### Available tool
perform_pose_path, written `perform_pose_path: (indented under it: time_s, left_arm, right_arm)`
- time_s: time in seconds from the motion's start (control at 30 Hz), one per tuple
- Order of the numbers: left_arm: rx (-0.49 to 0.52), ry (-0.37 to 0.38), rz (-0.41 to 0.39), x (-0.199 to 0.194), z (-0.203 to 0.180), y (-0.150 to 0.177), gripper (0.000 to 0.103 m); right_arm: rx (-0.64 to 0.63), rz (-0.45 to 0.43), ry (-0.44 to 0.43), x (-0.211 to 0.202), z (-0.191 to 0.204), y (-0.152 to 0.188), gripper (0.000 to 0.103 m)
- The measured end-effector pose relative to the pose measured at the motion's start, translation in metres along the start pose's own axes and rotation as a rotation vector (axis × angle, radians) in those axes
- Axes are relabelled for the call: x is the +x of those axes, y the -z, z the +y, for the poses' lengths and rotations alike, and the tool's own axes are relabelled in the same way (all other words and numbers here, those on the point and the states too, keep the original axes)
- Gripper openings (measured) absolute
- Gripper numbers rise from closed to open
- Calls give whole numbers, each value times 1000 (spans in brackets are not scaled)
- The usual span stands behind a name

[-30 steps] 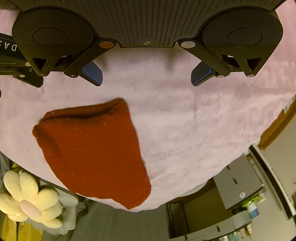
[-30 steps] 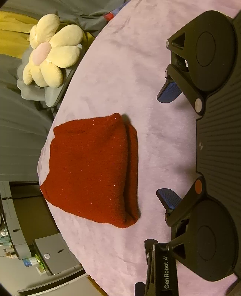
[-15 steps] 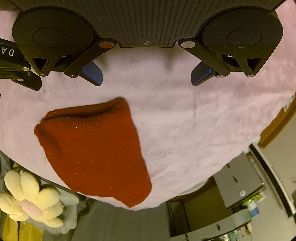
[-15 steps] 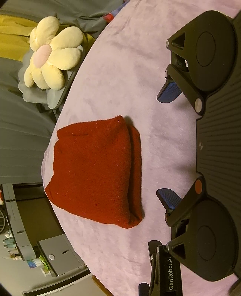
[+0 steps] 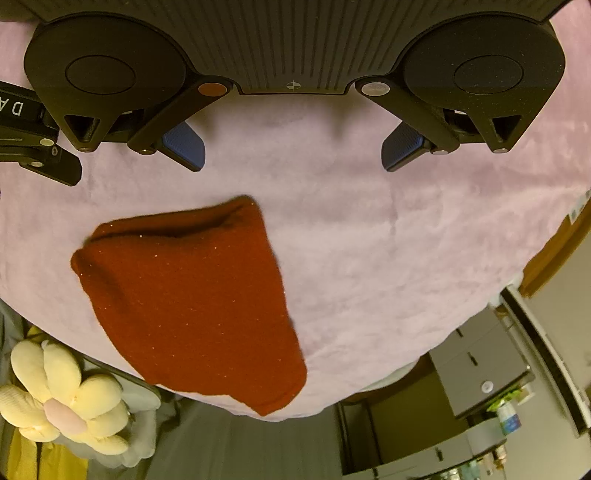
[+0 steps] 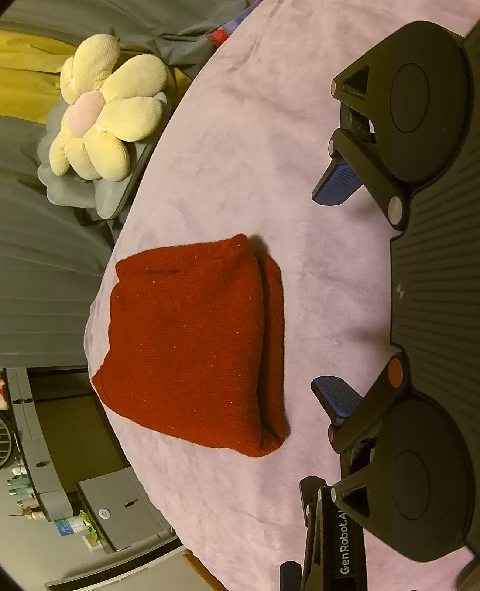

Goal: Fold small clothes

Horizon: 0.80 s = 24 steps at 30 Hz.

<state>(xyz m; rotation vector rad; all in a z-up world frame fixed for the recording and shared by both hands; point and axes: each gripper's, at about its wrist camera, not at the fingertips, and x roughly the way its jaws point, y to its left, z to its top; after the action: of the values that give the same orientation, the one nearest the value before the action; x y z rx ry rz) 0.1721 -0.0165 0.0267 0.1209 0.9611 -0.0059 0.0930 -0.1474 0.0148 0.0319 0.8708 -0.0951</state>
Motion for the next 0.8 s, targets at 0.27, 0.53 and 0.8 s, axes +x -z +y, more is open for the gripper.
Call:
perform_pose_path:
  time_s: [0.27,0.53,0.8]
  left_arm:
    - [11,-1,-7,-2,-3,0,103]
    - [13,-3,-8,-3,-4,-1,103]
    - [15,-3,-10,-3,-5,-3,103]
  right_arm:
    - [3,-7,-3,-2,-2,0,99]
    - [3,-9,-4,-1,-2,0,99]
    - [4,-11,-1,-2,-3,0,99]
